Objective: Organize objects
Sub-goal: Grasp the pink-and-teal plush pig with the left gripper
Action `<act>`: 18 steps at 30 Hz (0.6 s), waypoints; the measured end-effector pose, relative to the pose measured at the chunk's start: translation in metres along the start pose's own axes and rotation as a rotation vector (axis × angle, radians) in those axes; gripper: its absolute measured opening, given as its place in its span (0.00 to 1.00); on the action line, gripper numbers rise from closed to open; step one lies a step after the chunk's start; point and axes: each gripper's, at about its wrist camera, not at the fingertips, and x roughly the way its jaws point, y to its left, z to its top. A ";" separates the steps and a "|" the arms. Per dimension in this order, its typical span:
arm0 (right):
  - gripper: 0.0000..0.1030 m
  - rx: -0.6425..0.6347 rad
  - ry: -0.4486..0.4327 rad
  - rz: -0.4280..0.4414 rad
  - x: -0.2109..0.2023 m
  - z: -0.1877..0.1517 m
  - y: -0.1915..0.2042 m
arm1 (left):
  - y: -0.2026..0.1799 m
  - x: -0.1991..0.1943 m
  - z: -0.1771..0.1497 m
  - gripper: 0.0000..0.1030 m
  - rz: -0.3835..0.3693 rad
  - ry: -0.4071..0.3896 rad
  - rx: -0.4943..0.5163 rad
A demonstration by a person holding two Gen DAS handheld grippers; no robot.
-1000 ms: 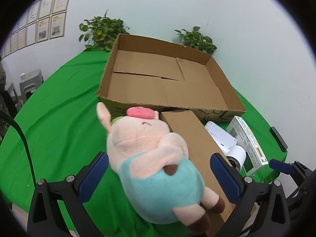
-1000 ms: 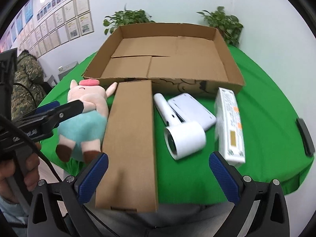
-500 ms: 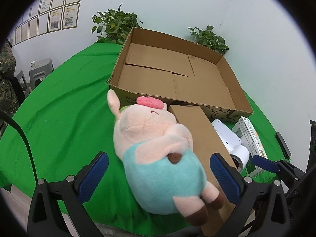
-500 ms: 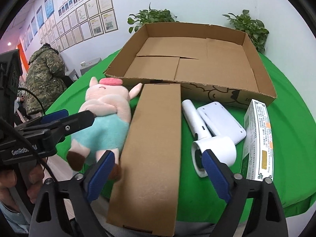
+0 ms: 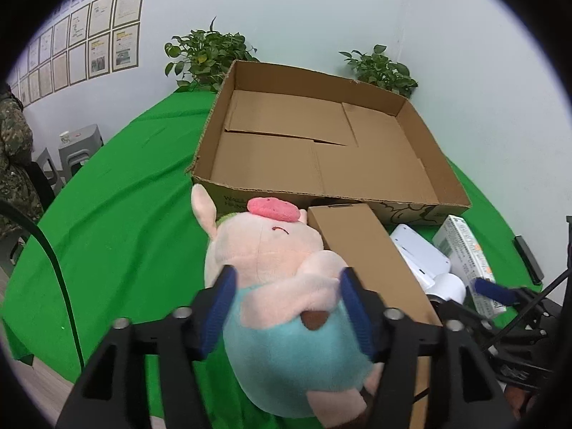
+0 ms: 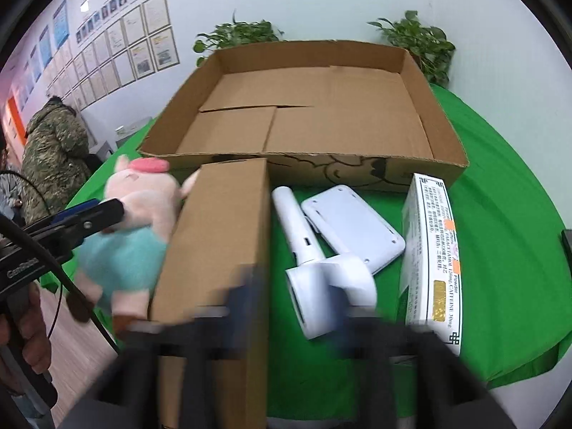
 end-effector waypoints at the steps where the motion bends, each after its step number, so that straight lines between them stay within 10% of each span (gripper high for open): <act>1: 0.99 0.017 -0.014 0.010 -0.002 0.000 -0.002 | 0.000 0.000 0.000 0.79 0.009 0.000 0.001; 18: 0.99 -0.009 0.048 0.096 0.021 0.002 0.016 | 0.006 0.001 -0.009 0.79 0.008 0.088 -0.038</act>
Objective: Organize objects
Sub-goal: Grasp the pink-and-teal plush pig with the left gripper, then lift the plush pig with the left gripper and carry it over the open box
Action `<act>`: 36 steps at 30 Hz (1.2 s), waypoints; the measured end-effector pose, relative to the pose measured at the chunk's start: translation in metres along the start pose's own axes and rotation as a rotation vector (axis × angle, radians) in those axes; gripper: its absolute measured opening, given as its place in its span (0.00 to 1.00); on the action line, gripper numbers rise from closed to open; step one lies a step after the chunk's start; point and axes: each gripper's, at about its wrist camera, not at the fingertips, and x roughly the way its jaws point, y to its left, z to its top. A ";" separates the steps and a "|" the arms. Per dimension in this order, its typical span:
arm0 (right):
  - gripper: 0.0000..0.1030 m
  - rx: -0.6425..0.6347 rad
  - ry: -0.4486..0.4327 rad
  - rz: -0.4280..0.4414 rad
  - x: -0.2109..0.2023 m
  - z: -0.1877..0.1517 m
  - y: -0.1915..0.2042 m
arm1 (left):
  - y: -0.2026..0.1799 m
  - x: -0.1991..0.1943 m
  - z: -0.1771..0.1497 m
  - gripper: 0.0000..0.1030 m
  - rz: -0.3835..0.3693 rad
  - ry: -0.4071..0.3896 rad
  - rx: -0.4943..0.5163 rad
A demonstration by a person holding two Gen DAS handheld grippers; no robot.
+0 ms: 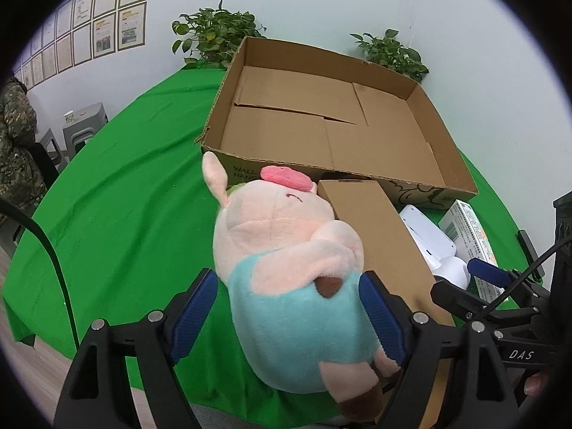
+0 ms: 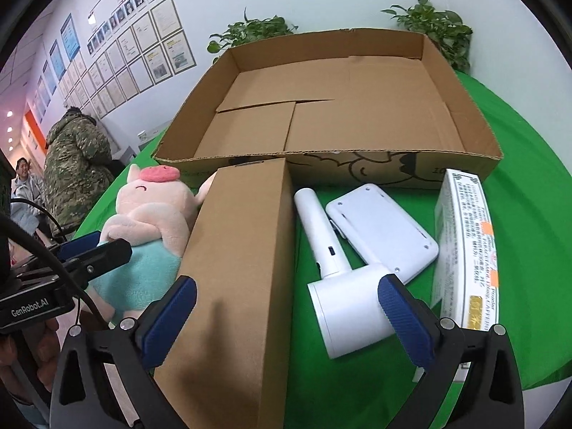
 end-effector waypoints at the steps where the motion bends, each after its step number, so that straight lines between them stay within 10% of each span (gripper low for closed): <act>1: 0.99 -0.002 0.002 0.003 0.002 0.000 0.001 | 0.000 0.000 0.000 0.79 0.005 -0.001 -0.002; 23: 0.99 -0.048 -0.007 0.245 0.009 0.031 0.013 | 0.028 0.015 -0.021 0.75 -0.220 0.023 -0.081; 27: 0.99 -0.083 0.066 0.433 0.028 0.046 0.044 | 0.035 0.006 -0.025 0.67 -0.233 0.014 -0.065; 36: 0.99 -0.169 0.288 0.571 0.090 0.061 0.110 | 0.061 -0.019 -0.038 0.51 -0.250 -0.025 -0.083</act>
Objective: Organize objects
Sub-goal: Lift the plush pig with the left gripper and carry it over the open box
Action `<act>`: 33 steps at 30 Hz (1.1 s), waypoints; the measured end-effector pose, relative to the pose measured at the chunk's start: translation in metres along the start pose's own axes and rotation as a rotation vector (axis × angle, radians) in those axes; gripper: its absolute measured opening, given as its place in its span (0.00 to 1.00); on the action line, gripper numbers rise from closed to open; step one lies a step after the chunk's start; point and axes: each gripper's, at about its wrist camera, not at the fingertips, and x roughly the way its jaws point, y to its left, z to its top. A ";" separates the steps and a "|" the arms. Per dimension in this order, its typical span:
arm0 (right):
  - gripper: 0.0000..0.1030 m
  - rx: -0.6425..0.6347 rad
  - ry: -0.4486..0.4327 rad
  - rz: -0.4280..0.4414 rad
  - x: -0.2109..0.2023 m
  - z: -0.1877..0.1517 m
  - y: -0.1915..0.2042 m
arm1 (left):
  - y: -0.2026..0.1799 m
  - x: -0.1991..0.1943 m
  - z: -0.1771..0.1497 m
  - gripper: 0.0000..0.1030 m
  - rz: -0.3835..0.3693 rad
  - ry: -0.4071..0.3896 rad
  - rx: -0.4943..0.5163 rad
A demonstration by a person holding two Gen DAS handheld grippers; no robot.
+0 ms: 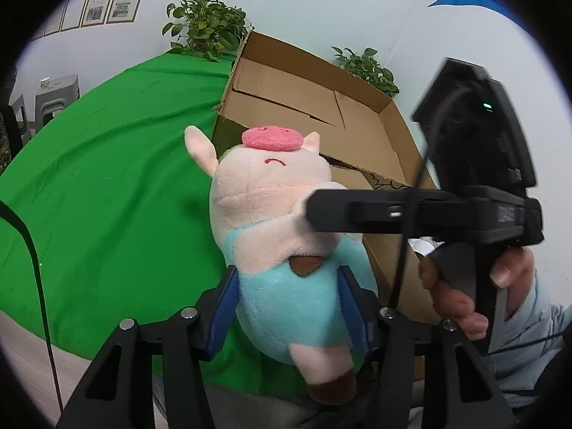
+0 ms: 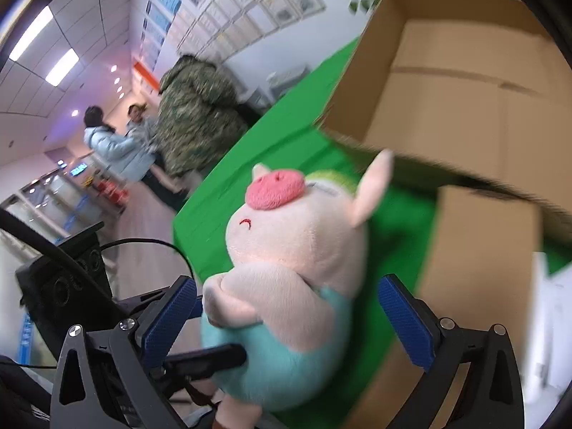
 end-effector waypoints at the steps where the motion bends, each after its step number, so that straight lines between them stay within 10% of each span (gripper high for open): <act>1: 1.00 -0.006 0.020 -0.011 0.007 0.002 0.003 | 0.001 -0.001 -0.001 0.50 0.001 -0.002 -0.004; 9: 0.97 -0.051 0.063 -0.070 0.026 0.004 0.016 | 0.000 0.000 -0.003 0.45 -0.006 -0.006 0.016; 17: 0.74 -0.029 -0.002 -0.085 0.013 -0.009 0.023 | -0.019 0.000 0.001 0.40 0.028 -0.010 0.077; 33: 0.68 -0.060 -0.416 -0.221 -0.144 0.038 0.029 | -0.090 0.008 0.101 0.40 -0.037 -0.214 0.415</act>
